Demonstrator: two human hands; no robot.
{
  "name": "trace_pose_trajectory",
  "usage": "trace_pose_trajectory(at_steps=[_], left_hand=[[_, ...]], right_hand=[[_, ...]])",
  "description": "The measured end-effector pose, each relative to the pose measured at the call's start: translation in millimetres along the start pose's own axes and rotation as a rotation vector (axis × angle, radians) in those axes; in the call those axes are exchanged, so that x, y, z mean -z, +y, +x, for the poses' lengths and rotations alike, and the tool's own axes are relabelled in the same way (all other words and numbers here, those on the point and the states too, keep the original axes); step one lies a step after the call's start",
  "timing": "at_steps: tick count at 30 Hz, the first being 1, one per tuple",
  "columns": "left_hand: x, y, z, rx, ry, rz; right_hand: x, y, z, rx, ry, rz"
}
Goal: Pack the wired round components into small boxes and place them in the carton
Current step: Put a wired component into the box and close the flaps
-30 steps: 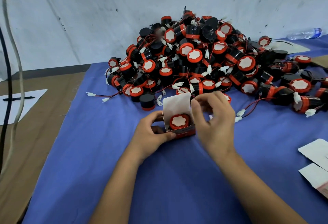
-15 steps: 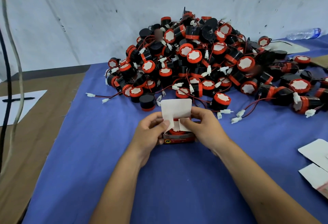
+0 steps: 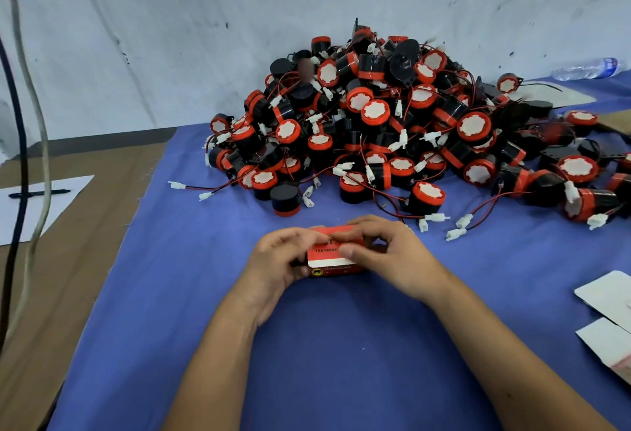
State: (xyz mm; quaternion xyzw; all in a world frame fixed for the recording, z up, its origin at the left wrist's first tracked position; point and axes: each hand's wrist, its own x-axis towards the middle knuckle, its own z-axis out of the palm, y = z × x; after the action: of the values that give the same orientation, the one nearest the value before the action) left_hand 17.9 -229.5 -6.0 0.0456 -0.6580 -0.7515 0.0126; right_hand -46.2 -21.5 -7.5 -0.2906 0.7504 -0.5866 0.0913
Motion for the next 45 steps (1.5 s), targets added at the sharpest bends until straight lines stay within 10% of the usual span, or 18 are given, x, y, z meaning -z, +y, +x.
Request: trace_pose_trajectory(at_steps=[10, 40, 45], left_hand=[[3, -12, 6, -0.266, -0.007, 0.478], [-1, -5, 1, -0.309, 0.070, 0.327], [0, -8, 3, -0.391, 0.170, 0.345]], right_hand=[[1, 7, 1, 0.156, 0.028, -0.320], [-21, -1, -5, 0.037, -0.040, -0.480], [-25, -3, -6, 0.200, 0.213, -0.408]])
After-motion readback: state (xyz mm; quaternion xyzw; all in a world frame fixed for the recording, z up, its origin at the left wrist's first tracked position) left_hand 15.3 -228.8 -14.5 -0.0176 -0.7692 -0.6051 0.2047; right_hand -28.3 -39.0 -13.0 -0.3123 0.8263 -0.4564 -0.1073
